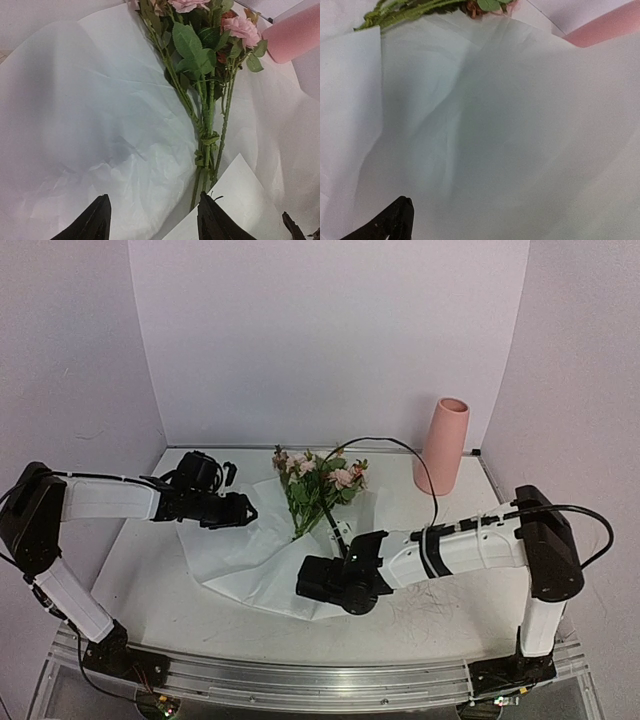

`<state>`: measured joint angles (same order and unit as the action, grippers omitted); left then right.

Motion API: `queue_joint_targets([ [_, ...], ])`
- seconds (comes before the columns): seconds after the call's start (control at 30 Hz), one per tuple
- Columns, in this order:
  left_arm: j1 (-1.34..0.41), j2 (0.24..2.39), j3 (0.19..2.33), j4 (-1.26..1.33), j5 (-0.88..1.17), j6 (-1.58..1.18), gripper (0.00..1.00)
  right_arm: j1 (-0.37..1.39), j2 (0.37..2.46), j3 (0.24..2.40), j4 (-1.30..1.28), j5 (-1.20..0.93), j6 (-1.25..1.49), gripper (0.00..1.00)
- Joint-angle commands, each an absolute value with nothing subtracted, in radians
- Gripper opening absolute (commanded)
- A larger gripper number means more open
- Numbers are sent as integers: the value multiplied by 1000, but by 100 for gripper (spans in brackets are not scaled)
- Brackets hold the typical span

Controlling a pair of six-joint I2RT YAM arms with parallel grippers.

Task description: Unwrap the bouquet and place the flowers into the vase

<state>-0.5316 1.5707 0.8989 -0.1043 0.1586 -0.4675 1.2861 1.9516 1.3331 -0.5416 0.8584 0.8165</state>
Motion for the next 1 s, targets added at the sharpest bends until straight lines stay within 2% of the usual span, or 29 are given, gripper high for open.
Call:
queue_joint_targets([
  [0.0, -560, 1586, 968, -84, 179, -445, 61, 1293, 1840, 1237, -653, 810, 939, 95],
  [0.13, -591, 1625, 998, -97, 206, -428, 62, 1293, 1796, 1161, -653, 758, 958, 98],
  [0.5, -603, 1656, 1048, -175, 273, -351, 64, 1284, 1574, 1018, -638, 679, 958, 98],
  [0.63, -602, 1673, 1064, -207, 275, -337, 64, 1252, 1502, 1014, -556, 625, 861, 96],
  [0.7, -602, 1679, 1069, -220, 278, -333, 64, 1220, 1480, 1013, -474, 533, 741, 95],
  [0.77, -602, 1681, 1068, -227, 281, -333, 65, 1183, 1475, 1011, -364, 404, 638, 92],
  [0.9, -602, 1654, 1056, -234, 263, -333, 65, 1089, 1484, 1002, -180, 185, 538, 74],
  [0.97, -602, 1628, 1046, -237, 239, -334, 65, 1037, 1492, 1004, -103, 90, 515, 72],
])
